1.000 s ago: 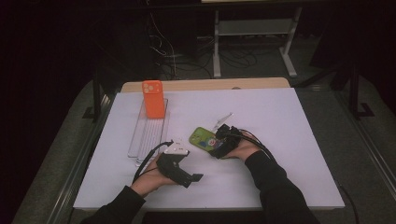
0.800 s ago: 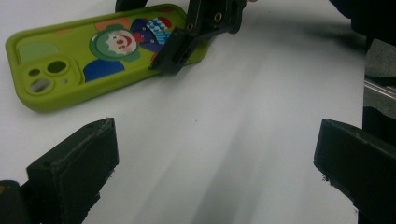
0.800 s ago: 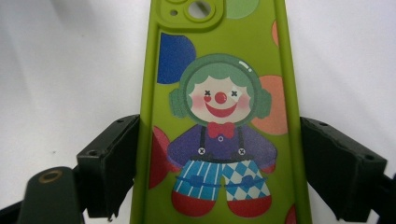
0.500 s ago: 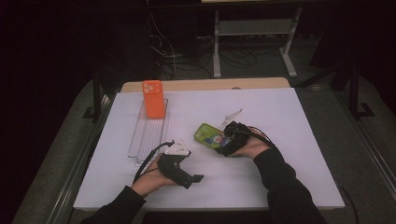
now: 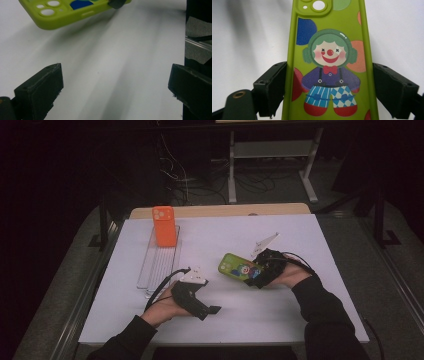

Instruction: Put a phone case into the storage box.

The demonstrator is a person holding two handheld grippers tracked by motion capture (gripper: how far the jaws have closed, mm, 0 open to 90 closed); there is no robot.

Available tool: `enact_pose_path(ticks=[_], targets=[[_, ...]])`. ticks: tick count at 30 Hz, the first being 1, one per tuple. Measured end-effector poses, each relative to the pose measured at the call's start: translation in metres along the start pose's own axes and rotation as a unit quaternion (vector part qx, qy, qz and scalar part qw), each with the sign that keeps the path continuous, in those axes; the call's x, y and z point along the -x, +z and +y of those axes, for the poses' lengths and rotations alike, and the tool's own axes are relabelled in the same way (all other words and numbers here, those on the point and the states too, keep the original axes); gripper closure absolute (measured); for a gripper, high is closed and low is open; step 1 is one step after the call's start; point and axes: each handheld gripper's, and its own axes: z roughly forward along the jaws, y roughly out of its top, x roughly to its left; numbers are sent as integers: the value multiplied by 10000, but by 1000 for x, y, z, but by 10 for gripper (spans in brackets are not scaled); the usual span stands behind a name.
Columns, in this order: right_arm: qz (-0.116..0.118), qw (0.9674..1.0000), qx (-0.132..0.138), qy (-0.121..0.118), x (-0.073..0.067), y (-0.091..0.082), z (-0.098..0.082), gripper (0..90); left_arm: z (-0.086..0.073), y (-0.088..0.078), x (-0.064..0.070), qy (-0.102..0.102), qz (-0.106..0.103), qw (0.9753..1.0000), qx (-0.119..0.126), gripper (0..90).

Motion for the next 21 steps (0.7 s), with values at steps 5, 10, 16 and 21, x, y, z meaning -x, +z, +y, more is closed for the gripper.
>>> enact_pose_path(ticks=[5, 10, 16, 21], targets=[[156, 9994, 24, -294, 2, -9, -2, 155, 20, -3, -5, 200, 5, 9998, 80, 0], [406, 9979, -53, -498, 2, -11, -3, 155, 41, -7, -17, 444, -41, 9990, 31, 0], [627, 9955, -112, -702, -2, -13, -2, 155, 58, -8, -28, 680, -255, 9974, -4, 0], [783, 9926, -103, -918, -5, -8, 3, 155, 62, -8, -39, 878, -430, 9952, 2, 0]])
